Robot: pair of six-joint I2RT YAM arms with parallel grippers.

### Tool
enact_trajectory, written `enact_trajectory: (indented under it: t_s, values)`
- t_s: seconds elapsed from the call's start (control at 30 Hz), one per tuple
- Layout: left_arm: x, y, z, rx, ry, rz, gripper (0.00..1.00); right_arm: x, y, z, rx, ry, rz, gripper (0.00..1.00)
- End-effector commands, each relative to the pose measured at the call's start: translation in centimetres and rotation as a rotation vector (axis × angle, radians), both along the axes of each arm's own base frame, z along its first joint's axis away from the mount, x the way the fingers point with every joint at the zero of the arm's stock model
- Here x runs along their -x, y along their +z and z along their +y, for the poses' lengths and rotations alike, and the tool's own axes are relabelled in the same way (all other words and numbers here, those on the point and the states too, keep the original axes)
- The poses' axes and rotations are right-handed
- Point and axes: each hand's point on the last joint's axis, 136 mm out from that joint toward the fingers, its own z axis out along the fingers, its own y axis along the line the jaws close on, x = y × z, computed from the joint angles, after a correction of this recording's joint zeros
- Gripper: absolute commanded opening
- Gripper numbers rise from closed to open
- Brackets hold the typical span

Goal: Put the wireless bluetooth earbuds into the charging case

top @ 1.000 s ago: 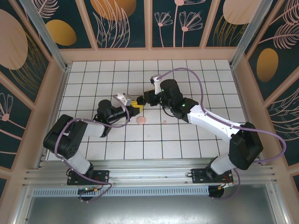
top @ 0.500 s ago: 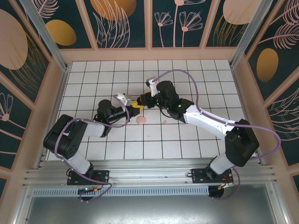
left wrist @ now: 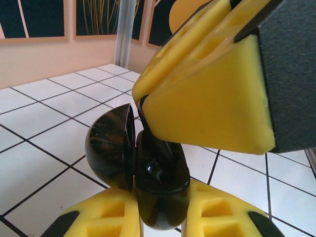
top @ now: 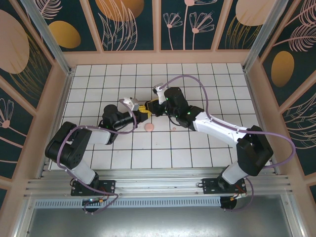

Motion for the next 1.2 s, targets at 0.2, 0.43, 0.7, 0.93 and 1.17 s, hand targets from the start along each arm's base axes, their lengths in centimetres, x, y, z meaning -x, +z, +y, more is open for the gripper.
enact_trajectory:
  t_s: [0.2, 0.43, 0.7, 0.93, 1.17]
  values:
    - [-0.1, 3.1, -0.2, 0.04, 0.005, -0.075, 0.11, 0.7, -1.2, -0.4, 0.033, -0.001, 0.001, 0.25]
    - [-0.1, 3.2, -0.1, 0.041, 0.009, -0.08, 0.12, 1.3, -1.0, -0.7, 0.041, 0.011, -0.008, 0.26]
    - [-0.1, 3.1, -0.2, 0.03, 0.006, -0.086, 0.12, 1.5, 0.1, -0.7, 0.02, 0.016, -0.017, 0.33]
    - [-0.1, 3.1, -0.1, 0.015, 0.01, -0.089, 0.11, 2.0, 2.4, -0.1, -0.041, 0.053, -0.037, 0.4]
    - [0.2, 3.1, -0.1, 0.008, -0.002, -0.105, 0.11, 2.6, 5.3, -0.2, -0.108, 0.08, -0.05, 0.51]
